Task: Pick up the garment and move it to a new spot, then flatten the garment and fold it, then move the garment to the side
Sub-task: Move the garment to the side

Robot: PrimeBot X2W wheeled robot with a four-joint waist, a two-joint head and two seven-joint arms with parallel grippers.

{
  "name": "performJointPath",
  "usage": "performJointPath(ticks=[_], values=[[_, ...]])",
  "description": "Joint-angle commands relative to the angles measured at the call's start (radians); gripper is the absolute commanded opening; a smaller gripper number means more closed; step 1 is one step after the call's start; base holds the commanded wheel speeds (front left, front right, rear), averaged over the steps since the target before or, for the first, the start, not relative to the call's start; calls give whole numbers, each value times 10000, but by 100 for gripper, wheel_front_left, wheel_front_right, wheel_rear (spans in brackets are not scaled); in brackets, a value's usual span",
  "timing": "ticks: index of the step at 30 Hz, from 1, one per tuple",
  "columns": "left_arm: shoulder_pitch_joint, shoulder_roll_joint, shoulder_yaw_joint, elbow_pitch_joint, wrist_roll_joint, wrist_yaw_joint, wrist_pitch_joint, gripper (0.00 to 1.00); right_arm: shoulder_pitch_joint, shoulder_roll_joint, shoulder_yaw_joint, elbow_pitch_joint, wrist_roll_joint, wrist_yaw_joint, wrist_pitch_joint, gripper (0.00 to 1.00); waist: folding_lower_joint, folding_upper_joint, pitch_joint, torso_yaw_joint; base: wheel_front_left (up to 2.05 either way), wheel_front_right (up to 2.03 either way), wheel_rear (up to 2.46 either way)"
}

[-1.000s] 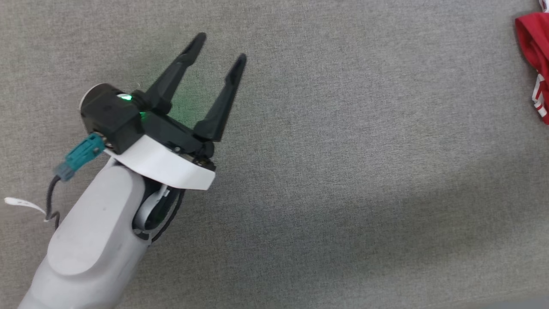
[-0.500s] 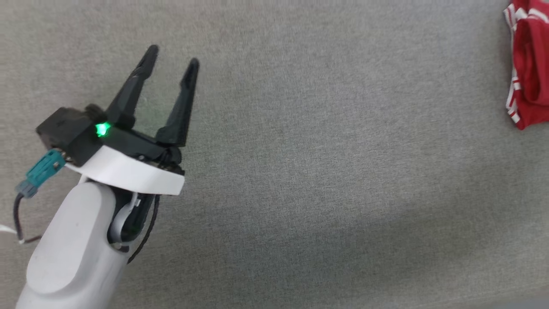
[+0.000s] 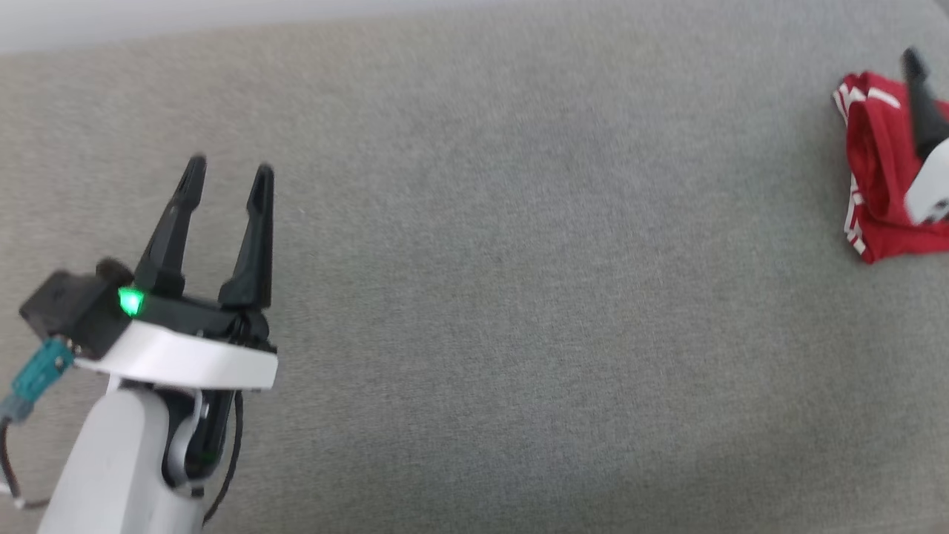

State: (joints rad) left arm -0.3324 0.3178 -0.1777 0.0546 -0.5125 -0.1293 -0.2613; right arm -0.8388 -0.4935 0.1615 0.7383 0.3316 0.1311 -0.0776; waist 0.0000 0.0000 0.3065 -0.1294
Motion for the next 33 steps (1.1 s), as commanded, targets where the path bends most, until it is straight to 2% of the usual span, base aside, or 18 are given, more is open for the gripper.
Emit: performJointPath(ticks=[1, 15, 33], values=[[345, -70, 194, -28, 146, -14, -45, 100, 406, 95, 124, -193, 214, -8, -234, 100, 0, 0, -435, 230, 0, 0, 0], [2185, -465, 1356, -275, 670, -14, -43, 100, 2807, 659, 259, -1718, 491, -8, -1253, 100, 0, 0, -1700, 688, 0, 0, 0], [4707, -772, 2843, -890, 709, -14, -45, 100, 6100, 1424, -986, -3707, 295, -8, -1495, 100, 0, 0, -2840, 1084, 0, 0, 0]])
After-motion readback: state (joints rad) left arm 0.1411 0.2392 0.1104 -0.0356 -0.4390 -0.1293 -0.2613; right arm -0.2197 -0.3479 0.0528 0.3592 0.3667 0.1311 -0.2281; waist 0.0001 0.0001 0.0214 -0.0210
